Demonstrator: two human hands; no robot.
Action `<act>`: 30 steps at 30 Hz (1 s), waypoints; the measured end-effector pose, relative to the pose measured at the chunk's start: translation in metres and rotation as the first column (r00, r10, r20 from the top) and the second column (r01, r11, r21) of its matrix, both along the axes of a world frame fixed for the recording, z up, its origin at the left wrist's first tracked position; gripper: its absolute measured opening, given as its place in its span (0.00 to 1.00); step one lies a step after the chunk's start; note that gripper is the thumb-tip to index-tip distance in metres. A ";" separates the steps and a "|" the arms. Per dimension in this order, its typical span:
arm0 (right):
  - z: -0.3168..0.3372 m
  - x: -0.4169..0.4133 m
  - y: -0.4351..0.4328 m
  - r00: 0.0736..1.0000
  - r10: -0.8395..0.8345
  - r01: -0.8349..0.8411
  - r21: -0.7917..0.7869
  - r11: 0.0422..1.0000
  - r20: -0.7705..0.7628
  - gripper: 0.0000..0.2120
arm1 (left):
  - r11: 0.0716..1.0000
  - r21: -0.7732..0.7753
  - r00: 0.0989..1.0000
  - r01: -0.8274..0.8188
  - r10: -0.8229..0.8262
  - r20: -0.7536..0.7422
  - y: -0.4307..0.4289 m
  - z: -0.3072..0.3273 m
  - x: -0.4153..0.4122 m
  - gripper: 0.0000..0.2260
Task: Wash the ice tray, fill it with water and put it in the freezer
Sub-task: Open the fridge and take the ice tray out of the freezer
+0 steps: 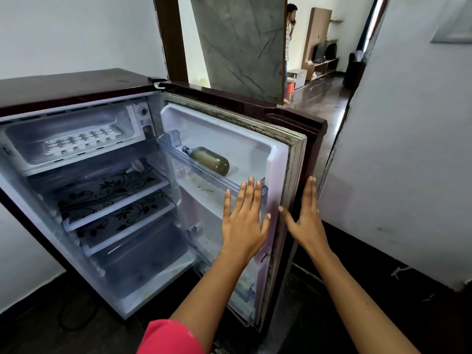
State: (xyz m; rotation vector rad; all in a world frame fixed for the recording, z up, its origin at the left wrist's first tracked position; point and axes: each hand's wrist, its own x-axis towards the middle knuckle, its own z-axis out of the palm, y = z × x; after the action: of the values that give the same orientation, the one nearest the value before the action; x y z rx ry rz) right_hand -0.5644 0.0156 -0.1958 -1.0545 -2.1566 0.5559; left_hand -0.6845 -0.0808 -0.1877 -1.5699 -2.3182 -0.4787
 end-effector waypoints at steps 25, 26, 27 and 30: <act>-0.016 -0.137 -0.111 0.928 0.229 -0.332 0.376 0.865 0.293 0.27 | 0.933 0.031 0.926 -0.357 0.350 0.142 -0.123 -0.036 -0.119 0.28; -0.019 -0.148 -0.115 0.919 0.239 -0.346 0.350 0.871 0.315 0.28 | 0.929 0.027 0.920 -0.370 0.362 0.149 -0.130 -0.037 -0.129 0.28; -0.023 -0.160 -0.118 0.907 0.251 -0.362 0.324 0.874 0.338 0.28 | 0.924 0.026 0.915 -0.380 0.372 0.152 -0.137 -0.038 -0.138 0.28; -0.032 -0.195 -0.128 0.874 0.292 -0.411 0.270 0.871 0.389 0.29 | 0.912 0.025 0.901 -0.409 0.399 0.170 -0.154 -0.044 -0.168 0.28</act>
State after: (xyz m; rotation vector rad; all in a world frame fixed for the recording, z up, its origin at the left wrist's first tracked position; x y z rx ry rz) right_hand -0.7598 -0.1123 -0.2280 -0.5846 -2.6576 0.1421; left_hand -0.8525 -0.2350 -0.2316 -1.0076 -2.6321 -0.5794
